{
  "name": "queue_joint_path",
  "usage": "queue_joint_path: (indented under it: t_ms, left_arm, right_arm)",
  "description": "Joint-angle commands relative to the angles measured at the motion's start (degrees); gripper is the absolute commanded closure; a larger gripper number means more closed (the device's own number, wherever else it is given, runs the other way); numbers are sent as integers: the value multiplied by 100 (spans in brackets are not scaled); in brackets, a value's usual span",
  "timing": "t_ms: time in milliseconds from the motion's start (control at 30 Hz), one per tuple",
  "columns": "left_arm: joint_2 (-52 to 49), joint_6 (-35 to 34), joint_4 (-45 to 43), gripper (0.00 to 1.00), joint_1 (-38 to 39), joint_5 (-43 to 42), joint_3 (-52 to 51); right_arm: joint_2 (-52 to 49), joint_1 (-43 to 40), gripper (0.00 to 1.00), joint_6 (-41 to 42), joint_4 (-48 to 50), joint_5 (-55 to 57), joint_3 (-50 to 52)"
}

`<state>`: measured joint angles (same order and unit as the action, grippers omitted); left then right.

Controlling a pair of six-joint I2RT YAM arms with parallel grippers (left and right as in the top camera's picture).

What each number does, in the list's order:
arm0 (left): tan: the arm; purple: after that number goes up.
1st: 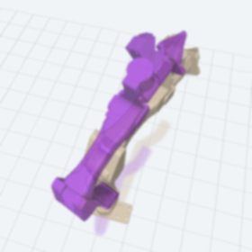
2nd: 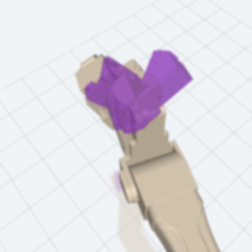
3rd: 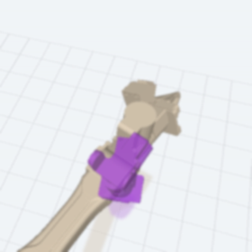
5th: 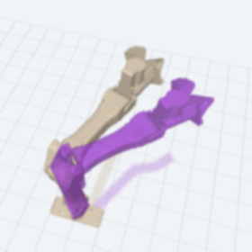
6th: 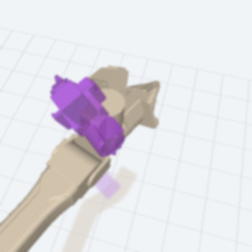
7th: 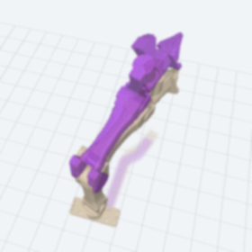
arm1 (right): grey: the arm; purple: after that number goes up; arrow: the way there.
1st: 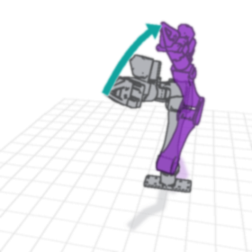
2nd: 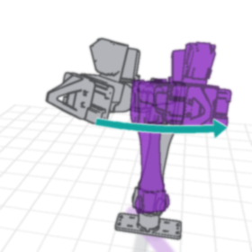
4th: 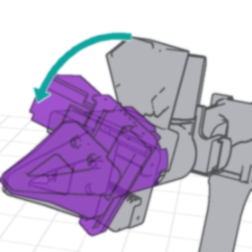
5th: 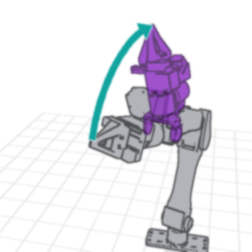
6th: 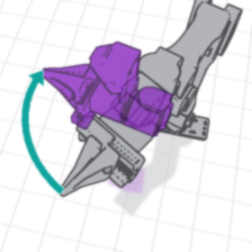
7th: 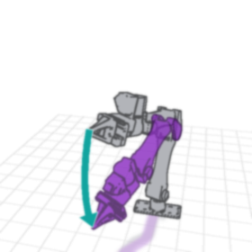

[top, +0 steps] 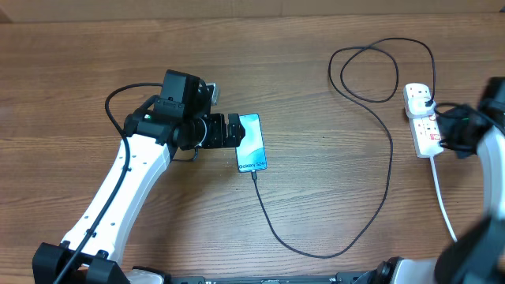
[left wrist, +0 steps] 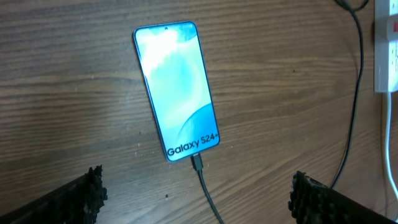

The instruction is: Plug charger to phone and switch on socket

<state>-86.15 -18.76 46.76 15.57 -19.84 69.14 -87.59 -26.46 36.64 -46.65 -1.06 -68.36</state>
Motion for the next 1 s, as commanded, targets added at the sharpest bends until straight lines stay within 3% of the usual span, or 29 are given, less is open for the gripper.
queue_joint_path:
  t_ms: [0, 333, 467, 500, 533, 600, 967]
  left_arm:
    - [254, 328, 122, 1, 22, 37, 79]
    - [1537, 940, 708, 0, 22, 245, 87]
    - [2131, 1051, 929, 0, 22, 595, 87]
    - [2273, 1106, 1003, 0, 22, 660, 87]
    - [2424, 1108, 1073, 0, 22, 748, 87]
    - [2691, 1110, 1207, 0, 22, 922, 87]
    - [3220, 1193, 1325, 1, 22, 1261, 87]
  right_arm:
    - [1366, 219, 96, -269, -256, -24, -85]
    - [3582, 2205, 96, -1989, -841, -1757, -81]
    - [3904, 3095, 81, -2065, -1054, -1773, -81]
    - [3943, 3287, 74, -2065, -1104, -1770, -81]
    - [3967, 3456, 57, -2065, -1167, -1770, -81]
    - [3969, 3707, 0, -2065, -1320, -1766, -81]
    - [3958, 3899, 0, -2024, -1714, -1703, -70]
